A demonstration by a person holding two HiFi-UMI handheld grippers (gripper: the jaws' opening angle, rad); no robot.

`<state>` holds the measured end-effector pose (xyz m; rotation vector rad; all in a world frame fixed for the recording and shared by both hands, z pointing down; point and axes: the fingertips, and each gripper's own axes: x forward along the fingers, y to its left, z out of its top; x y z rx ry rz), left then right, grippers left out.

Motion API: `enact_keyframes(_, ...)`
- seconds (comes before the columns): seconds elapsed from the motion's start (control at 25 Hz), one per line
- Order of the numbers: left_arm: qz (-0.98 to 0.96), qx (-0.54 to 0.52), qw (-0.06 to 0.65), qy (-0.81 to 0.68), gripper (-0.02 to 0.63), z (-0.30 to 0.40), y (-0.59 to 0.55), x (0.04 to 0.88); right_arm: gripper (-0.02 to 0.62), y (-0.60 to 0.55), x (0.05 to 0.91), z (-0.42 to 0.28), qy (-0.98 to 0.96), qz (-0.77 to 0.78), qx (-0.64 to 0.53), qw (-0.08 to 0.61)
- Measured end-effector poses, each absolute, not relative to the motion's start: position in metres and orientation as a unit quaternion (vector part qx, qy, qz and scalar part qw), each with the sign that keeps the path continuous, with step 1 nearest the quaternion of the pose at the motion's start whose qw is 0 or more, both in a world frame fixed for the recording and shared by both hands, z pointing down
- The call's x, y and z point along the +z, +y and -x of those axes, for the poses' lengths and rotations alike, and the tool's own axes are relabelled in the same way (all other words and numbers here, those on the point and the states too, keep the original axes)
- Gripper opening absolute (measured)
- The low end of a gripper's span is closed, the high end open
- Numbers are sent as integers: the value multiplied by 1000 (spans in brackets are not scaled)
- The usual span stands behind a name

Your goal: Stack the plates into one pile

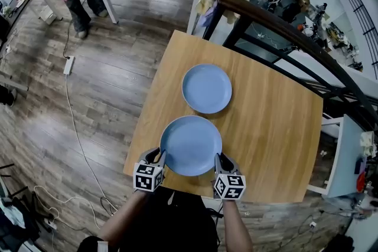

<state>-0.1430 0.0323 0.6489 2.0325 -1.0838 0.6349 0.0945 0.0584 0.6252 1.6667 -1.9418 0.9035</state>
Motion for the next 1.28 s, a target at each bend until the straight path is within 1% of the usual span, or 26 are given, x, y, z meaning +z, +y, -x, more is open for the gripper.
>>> enact_keyframes(0.44,-773,282,379,-424,87,138,27,689,75,50,667,-99,-701,-574,350,237)
enact_keyframes(1.28,-754,310,394,-424,89,124,27,713,78,51,715,-115,-691,-547,387,272)
